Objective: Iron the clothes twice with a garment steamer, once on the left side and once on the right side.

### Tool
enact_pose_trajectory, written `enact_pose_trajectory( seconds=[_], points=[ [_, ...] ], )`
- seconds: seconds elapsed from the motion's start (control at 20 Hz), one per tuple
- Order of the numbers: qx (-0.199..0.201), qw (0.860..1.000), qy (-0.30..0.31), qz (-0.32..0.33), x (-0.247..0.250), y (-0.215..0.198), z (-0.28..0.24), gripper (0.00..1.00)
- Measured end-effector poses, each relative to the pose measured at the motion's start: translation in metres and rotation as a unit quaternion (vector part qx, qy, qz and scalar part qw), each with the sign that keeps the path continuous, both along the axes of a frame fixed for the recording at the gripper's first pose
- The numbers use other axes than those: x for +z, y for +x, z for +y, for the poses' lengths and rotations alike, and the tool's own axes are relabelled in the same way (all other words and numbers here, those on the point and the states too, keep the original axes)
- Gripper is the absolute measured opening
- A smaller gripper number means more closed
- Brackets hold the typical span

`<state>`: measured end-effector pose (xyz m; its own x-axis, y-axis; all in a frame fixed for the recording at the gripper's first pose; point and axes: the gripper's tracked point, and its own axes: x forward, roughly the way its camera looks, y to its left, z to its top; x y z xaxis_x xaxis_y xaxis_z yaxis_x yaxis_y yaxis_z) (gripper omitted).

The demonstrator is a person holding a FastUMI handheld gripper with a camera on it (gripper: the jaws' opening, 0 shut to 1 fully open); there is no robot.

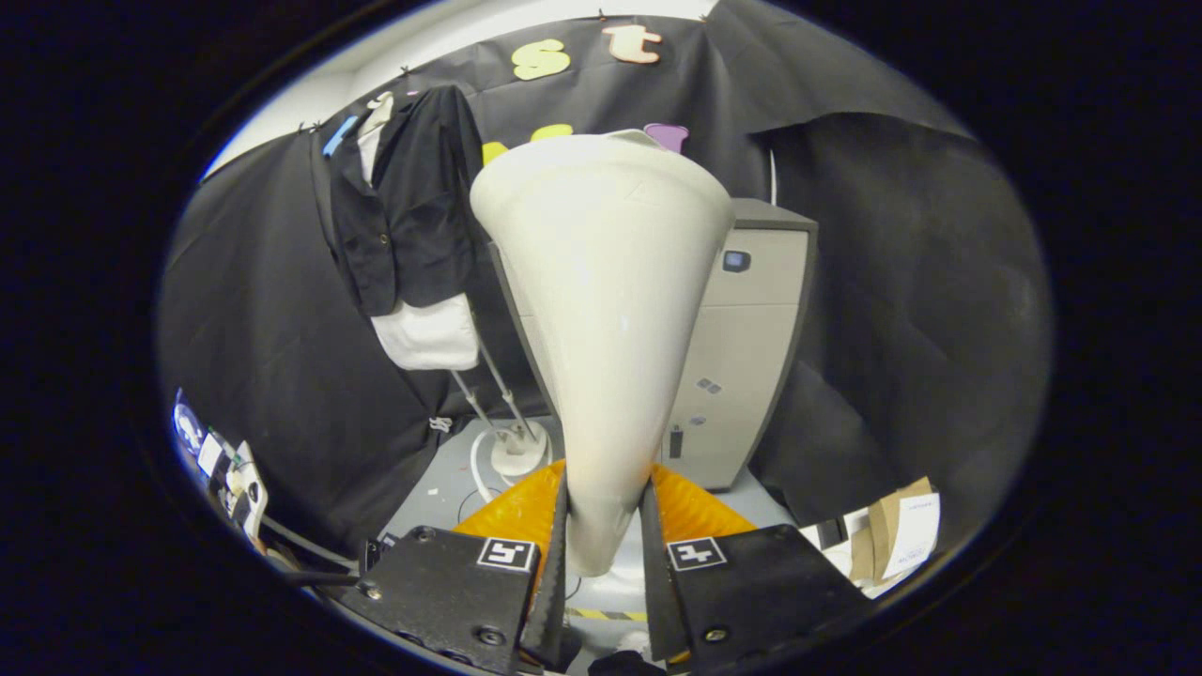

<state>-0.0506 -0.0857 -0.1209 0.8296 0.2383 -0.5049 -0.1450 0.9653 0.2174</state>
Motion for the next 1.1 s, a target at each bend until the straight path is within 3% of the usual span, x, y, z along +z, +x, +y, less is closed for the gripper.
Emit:
enact_pose_trajectory(
  seconds=[0.3, 1.1],
  points=[
    [-0.029, 0.999, 0.024, 0.027, -0.028, -0.013, -0.033, 0.38],
    [-0.048, 0.998, 0.026, 0.012, -0.025, -0.027, -0.052, 0.38]
  ],
)
